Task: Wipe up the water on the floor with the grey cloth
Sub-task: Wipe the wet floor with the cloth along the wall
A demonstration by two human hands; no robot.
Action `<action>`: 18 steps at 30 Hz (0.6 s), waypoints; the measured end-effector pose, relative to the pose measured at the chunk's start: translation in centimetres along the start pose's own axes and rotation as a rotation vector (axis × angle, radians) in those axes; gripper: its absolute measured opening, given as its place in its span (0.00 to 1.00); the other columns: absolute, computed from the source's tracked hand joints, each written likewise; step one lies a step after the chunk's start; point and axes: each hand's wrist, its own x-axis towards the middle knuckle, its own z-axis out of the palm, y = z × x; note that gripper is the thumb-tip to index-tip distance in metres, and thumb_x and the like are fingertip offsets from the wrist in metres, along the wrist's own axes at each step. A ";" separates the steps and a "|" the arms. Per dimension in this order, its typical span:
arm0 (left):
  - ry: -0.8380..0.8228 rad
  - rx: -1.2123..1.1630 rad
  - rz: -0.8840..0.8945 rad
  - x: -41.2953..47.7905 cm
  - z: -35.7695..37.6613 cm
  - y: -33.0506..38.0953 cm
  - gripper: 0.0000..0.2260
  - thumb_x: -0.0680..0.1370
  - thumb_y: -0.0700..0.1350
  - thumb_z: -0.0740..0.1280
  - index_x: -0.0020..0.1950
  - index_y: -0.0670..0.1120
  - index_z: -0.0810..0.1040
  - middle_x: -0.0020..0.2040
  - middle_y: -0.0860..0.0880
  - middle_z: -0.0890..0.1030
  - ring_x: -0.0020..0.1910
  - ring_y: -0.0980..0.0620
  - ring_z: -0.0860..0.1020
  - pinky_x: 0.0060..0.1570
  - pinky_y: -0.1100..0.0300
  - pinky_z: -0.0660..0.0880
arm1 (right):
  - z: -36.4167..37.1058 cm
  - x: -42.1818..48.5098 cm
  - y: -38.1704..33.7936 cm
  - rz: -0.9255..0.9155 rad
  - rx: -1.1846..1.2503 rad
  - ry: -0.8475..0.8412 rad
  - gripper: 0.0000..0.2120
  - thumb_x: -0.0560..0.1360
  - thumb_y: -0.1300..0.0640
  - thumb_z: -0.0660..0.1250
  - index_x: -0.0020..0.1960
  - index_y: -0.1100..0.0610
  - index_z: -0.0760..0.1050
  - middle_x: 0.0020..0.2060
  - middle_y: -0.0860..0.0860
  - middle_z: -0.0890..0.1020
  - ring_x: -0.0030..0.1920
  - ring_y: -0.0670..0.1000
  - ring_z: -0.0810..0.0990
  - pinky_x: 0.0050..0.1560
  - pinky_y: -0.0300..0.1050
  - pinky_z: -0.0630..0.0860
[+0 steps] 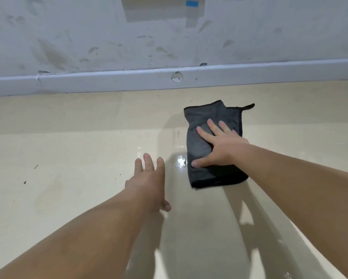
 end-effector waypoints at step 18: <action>0.038 0.062 -0.093 -2.5 -1.1 1.4 0.56 0.68 0.59 0.75 0.81 0.51 0.38 0.81 0.43 0.32 0.81 0.37 0.38 0.72 0.33 0.63 | 12.7 -15.1 2.2 -0.011 0.095 0.144 0.60 0.60 0.15 0.59 0.81 0.35 0.35 0.81 0.45 0.30 0.80 0.54 0.28 0.82 0.59 0.39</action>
